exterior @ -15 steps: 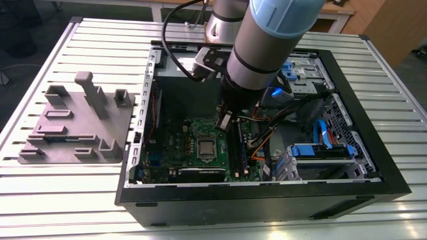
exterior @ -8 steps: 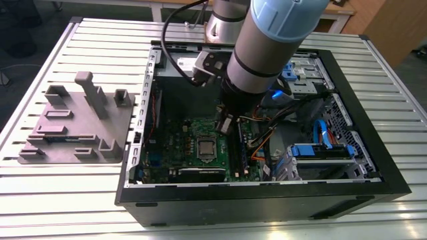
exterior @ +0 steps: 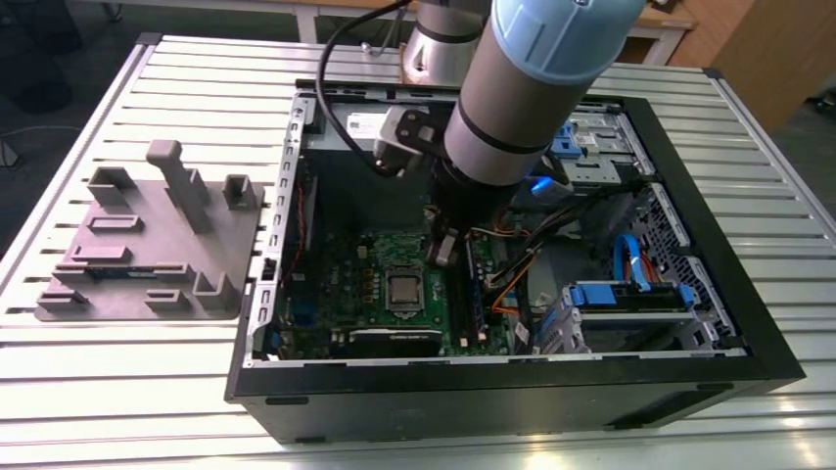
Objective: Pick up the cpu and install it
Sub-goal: 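Install the first cpu locking lever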
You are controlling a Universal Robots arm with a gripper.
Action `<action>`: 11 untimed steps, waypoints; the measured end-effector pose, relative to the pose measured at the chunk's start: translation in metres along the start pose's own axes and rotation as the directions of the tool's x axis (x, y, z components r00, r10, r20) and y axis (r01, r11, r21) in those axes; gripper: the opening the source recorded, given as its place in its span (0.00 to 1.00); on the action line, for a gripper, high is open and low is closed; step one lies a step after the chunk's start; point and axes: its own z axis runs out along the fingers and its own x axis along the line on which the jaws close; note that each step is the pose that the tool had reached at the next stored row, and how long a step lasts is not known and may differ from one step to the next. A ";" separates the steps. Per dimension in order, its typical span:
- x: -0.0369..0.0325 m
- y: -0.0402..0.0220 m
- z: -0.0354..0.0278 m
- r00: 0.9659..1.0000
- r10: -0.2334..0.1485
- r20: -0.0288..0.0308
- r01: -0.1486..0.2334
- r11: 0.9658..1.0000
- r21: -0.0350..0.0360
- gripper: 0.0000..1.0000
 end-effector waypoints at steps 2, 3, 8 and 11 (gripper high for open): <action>0.0001 0.0000 0.0005 1.000 -0.016 -0.009 0.016 1.000 0.001 0.10; 0.0001 -0.0001 0.0007 1.000 -0.023 -0.013 0.023 1.000 0.002 0.10; 0.0042 -0.0001 0.0017 0.999 -0.035 -0.019 0.036 0.999 0.008 0.10; 0.0066 -0.0001 0.0026 0.999 -0.047 -0.018 0.047 0.999 0.015 0.10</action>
